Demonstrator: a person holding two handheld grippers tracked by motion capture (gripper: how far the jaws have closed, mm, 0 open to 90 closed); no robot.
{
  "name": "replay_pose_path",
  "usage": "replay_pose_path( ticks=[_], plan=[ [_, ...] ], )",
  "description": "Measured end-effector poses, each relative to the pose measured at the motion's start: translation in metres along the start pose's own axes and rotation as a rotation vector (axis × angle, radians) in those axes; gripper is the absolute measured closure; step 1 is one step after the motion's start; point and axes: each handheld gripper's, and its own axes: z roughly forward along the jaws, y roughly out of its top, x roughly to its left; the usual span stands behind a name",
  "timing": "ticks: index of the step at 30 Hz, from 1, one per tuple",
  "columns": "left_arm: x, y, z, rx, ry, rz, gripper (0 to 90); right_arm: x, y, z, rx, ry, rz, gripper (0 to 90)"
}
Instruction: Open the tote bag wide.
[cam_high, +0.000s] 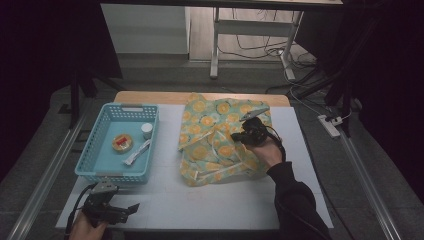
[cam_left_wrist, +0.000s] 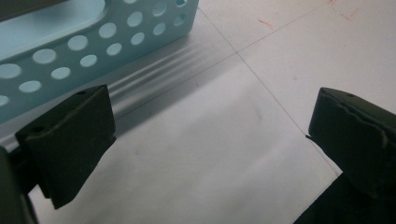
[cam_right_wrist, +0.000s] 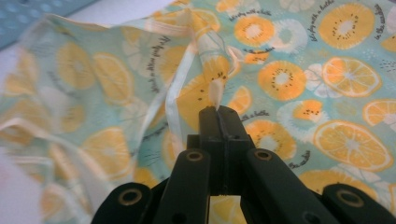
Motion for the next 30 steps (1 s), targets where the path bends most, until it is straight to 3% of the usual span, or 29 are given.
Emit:
replay_pose_path(
  ticks=[8,15,25,30],
  plan=[
    [0.0,0.0,0.0,0.002,0.0,0.002,1.1,-0.015,-0.021,0.036,0.058,-0.03,0.028,89.6],
    [0.0,0.0,0.0,0.004,0.002,0.003,1.2,-0.016,-0.035,0.05,0.087,-0.037,0.031,87.9],
    [-0.001,0.0,0.001,0.003,0.004,0.006,1.3,-0.011,-0.027,0.027,0.021,-0.055,0.037,63.5],
    [-0.001,0.0,0.001,0.004,0.006,0.007,1.3,-0.001,-0.019,0.008,-0.01,-0.033,0.033,49.6]
  ],
)
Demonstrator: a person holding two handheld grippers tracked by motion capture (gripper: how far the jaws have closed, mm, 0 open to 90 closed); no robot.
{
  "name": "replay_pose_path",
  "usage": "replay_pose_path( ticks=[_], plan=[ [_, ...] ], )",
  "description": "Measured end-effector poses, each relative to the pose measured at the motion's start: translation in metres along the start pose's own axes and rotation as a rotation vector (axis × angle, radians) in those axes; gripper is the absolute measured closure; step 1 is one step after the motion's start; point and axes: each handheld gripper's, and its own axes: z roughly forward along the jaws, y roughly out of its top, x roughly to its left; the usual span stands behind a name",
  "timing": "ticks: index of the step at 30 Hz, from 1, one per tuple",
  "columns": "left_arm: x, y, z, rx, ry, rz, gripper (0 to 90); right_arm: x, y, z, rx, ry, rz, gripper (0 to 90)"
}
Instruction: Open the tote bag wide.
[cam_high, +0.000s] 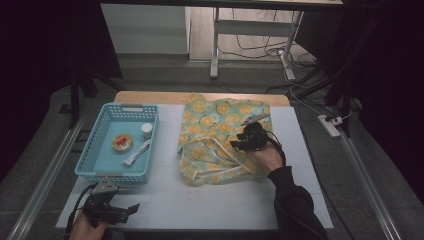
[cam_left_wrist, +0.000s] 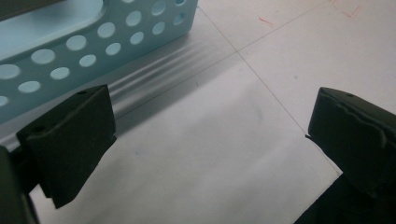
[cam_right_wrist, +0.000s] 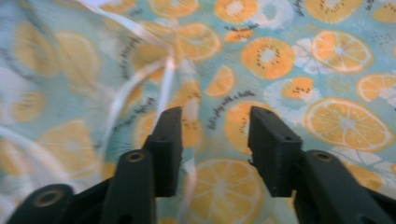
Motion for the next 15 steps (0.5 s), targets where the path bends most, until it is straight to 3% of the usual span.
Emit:
replay_pose_path(
  ticks=[6,11,15],
  plan=[
    [0.0,0.0,0.0,0.001,0.002,0.0,1.3,0.014,-0.003,-0.005,0.016,0.033,-0.025,37.2],
    [-0.001,0.0,0.0,0.002,0.002,0.001,1.3,0.023,-0.018,-0.002,0.058,0.059,-0.022,22.4],
    [-0.001,0.0,0.0,0.002,0.002,0.001,1.3,0.027,-0.027,0.003,0.092,0.067,-0.038,18.4]
  ],
)
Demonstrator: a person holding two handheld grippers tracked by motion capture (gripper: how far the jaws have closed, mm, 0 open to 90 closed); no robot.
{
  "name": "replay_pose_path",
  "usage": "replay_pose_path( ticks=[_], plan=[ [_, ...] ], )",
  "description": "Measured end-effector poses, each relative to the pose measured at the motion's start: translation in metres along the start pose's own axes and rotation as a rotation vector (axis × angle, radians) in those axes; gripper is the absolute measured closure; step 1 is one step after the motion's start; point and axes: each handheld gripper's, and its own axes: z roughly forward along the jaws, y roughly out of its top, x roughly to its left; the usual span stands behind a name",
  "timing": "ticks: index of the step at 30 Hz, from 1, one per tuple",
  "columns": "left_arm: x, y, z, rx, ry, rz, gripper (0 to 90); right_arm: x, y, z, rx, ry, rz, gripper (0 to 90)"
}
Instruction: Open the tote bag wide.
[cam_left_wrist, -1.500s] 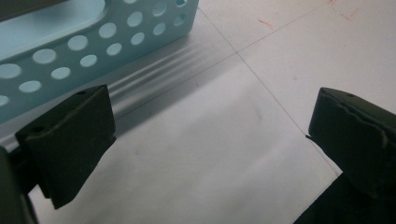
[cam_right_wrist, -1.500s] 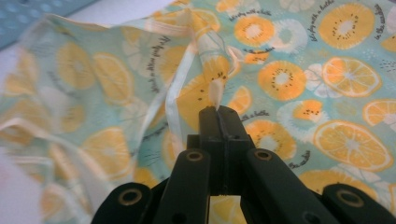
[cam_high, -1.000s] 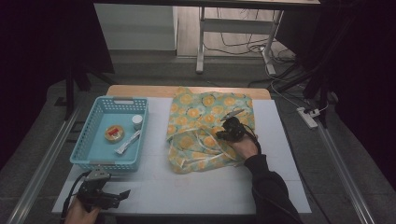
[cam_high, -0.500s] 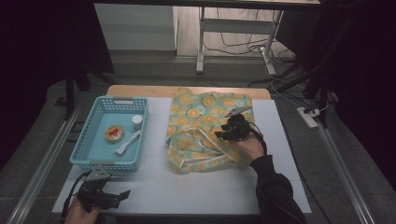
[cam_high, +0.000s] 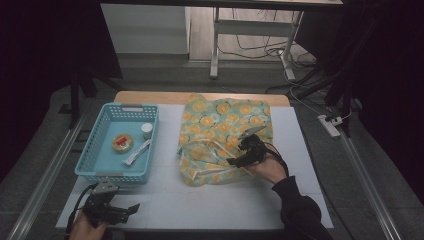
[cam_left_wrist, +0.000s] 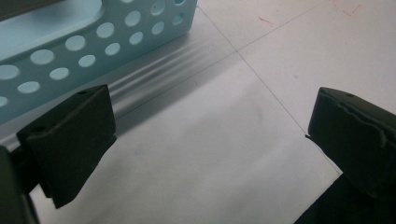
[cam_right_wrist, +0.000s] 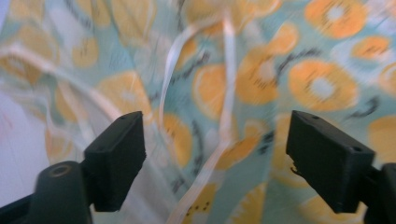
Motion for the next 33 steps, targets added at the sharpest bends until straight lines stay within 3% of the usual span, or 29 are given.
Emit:
replay_pose_path(
  ticks=[7,10,12,14,15,22,27,30,33],
  plan=[
    [0.0,0.0,0.0,0.002,0.0,0.006,1.4,0.004,-0.015,0.016,0.07,-0.032,-0.043,22.8],
    [0.0,0.0,0.0,0.001,-0.001,0.005,1.4,0.006,-0.016,0.017,0.068,-0.052,-0.059,25.2],
    [0.0,0.0,0.0,0.002,0.0,0.007,1.4,0.006,-0.015,0.015,0.066,-0.046,-0.068,35.9],
    [0.0,0.0,0.0,0.003,0.001,0.007,1.4,0.005,-0.015,0.014,0.067,-0.045,-0.061,38.0],
    [0.0,0.0,0.0,0.003,0.001,0.007,1.4,0.004,-0.014,0.013,0.068,-0.045,-0.06,44.5],
    [0.0,0.0,0.0,0.003,0.001,0.006,1.5,0.004,-0.013,0.009,0.057,-0.022,-0.061,62.9],
    [0.0,0.0,0.0,0.004,0.001,0.006,1.5,0.003,-0.007,0.001,0.017,-0.01,-0.04,59.8],
    [0.0,0.0,0.0,0.005,0.0,0.007,1.5,0.003,-0.007,0.0,0.019,-0.033,-0.044,59.4],
    [0.0,0.0,0.001,0.005,0.0,0.006,1.5,0.003,-0.008,0.005,0.039,-0.022,-0.054,57.4]
  ],
)
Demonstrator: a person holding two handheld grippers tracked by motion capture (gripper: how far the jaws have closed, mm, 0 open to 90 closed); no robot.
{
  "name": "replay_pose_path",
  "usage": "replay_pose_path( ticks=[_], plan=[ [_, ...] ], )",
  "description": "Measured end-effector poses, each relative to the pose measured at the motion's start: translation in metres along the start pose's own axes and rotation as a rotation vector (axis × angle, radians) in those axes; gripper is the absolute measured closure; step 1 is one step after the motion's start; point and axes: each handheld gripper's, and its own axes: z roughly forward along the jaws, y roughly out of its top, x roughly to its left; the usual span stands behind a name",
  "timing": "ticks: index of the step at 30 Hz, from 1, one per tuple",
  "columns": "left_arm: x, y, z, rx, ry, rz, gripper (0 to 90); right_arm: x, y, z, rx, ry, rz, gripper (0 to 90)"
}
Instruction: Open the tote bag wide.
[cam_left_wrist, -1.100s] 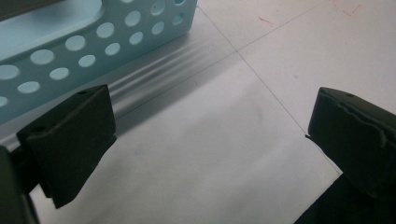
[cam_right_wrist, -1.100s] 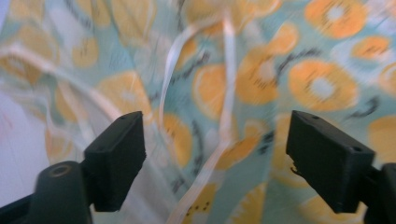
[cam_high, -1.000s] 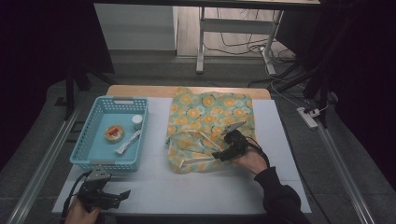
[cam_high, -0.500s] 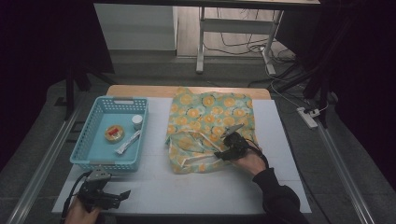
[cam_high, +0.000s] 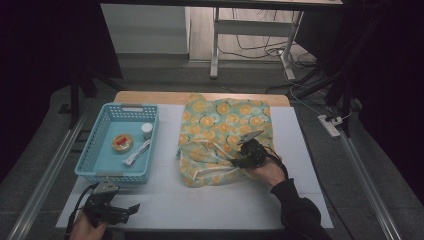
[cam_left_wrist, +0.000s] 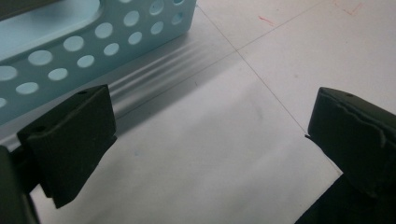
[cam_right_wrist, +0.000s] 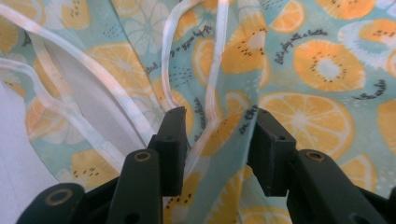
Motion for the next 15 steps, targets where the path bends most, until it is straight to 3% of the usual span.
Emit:
replay_pose_path(
  ticks=[4,7,8,9,12,14,15],
  plan=[
    [0.0,0.0,0.0,0.0,0.0,0.0,1.5,0.004,-0.001,0.006,0.032,-0.014,-0.029,58.0],
    [0.0,0.0,0.0,0.0,0.0,0.0,1.5,0.007,-0.002,0.007,0.049,-0.003,-0.057,70.8],
    [0.0,0.0,0.0,0.0,-0.001,0.001,1.5,0.007,-0.002,0.007,0.049,-0.003,-0.057,70.8],
    [0.0,0.0,0.0,0.0,-0.001,0.0,1.5,0.011,-0.003,0.006,0.055,0.015,-0.09,84.2],
    [0.0,0.0,0.0,0.001,0.0,0.001,1.5,0.014,-0.001,0.006,0.075,0.024,-0.111,89.3],
    [0.0,0.0,0.0,0.0,0.002,0.0,1.5,0.014,0.001,0.005,0.085,0.021,-0.105,89.5],
    [0.0,0.0,0.0,0.0,0.002,0.0,1.5,0.011,0.003,0.0,0.049,0.037,-0.073,89.6]
  ],
)
